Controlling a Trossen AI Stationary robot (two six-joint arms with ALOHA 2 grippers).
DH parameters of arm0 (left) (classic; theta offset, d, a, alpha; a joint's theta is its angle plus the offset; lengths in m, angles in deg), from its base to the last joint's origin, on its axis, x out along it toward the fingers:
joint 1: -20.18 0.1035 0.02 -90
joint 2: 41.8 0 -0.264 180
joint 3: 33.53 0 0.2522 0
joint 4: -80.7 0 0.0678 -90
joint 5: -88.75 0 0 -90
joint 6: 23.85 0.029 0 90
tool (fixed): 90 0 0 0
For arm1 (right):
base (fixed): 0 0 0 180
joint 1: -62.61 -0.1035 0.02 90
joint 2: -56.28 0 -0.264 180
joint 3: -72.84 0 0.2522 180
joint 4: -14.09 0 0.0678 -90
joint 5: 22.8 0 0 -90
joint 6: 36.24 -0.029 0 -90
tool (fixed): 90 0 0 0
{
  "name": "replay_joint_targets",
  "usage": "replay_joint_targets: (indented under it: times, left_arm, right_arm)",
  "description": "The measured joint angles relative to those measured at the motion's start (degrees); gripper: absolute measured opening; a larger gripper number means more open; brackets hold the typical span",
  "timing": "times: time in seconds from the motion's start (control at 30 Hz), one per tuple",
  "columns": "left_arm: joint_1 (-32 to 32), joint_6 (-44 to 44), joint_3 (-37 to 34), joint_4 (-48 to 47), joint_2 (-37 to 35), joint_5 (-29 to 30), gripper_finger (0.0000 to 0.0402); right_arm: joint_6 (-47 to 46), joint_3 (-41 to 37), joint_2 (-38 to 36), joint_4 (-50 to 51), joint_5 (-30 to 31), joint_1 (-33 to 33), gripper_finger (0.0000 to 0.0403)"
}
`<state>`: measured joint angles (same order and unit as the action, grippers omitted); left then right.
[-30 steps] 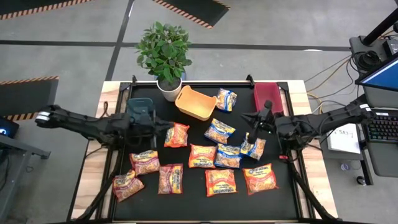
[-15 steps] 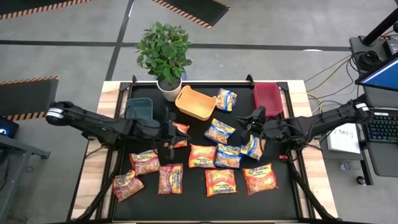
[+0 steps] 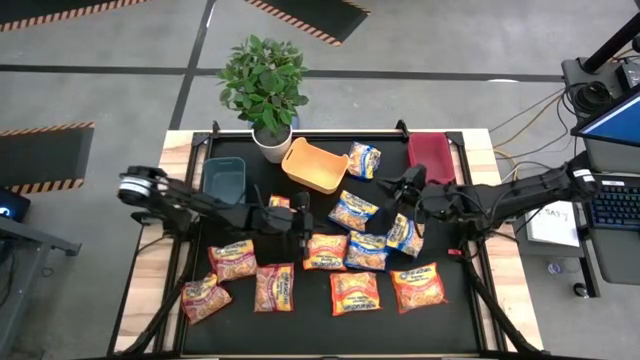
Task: Sort Maruchan noodles
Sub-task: Put the blue noodle pack into the red bin
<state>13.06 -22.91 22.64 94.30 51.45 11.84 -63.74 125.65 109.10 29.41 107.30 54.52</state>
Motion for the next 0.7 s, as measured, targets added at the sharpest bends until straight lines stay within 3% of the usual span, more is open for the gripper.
replay_joint_targets:
  times: [0.07, 0.33, 0.57, 0.7]
  left_arm:
    - [0.6, -0.1, 1.0, 0.7, 2.6, 0.0, 0.0000]
    - [2.5, -0.1, 5.0, 1.1, 9.7, 0.0, 0.0000]
    - [3.9, 0.0, 6.3, 1.0, 12.9, 0.0, 0.0000]
    - [4.7, 0.0, 6.3, 1.1, 13.3, 0.0, 0.0000]
  right_arm:
    - [-1.9, 0.0, -0.2, 2.3, -2.9, 1.8, 0.0013]
    - [-11.7, -0.1, 2.4, 15.3, -24.0, 16.5, 0.0013]
    - [-8.7, -0.3, 8.3, 17.6, -39.7, 26.4, 0.0013]
    - [-6.3, -0.3, 11.8, 17.4, -43.2, 27.7, 0.0013]
